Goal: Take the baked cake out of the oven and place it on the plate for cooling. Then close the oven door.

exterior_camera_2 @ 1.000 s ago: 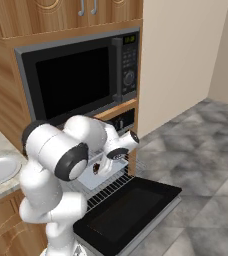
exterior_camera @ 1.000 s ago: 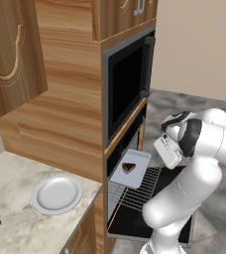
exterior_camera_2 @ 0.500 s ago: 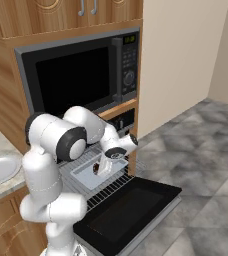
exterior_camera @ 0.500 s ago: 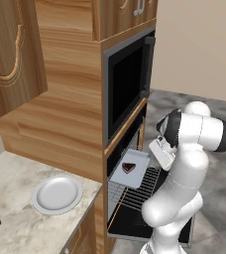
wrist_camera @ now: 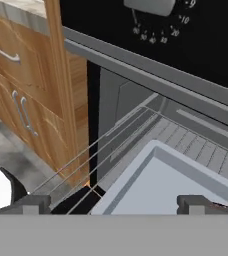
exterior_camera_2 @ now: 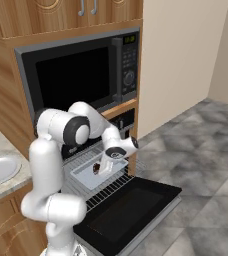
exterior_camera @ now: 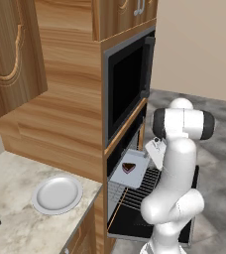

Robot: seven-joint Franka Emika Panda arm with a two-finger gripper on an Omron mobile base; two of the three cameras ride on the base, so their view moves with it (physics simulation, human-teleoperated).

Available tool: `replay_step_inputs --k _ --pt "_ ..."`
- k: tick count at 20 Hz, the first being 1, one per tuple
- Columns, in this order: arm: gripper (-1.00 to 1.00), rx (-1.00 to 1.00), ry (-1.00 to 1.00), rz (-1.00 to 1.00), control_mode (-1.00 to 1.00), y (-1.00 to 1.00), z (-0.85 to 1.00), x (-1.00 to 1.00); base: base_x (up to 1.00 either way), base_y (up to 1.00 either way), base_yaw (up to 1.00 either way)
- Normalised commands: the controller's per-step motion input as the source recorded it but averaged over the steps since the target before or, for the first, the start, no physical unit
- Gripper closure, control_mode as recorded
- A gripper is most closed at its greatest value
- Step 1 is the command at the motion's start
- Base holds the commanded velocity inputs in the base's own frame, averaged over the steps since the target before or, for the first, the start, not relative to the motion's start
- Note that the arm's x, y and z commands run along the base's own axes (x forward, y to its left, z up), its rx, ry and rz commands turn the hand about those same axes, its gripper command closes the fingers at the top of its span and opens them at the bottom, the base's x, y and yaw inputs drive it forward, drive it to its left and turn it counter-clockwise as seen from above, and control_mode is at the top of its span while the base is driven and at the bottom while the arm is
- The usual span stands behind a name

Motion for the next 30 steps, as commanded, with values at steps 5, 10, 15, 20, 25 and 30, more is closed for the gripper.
replay_step_inputs --k 5,10,15,20,25,30 --pt "-1.0 0.04 0.0 0.0 -1.0 0.0 -0.24 0.42 0.0 0.0 0.0" --pt "-1.0 0.02 0.0 0.0 -1.0 0.01 -0.33 0.38 0.0 0.0 0.0" --pt "-1.0 0.0 0.0 0.0 -1.0 0.13 -0.32 0.21 0.0 0.0 0.0" --pt "-1.0 0.0 0.0 0.0 -1.0 0.19 -0.27 0.24 0.0 0.0 0.0" --pt "-1.0 0.0 0.0 0.0 -1.0 0.13 -0.35 0.34 0.0 0.0 0.0" --pt "-1.0 0.0 -0.01 0.0 -1.0 0.05 -0.34 0.36 0.0 0.0 0.0"
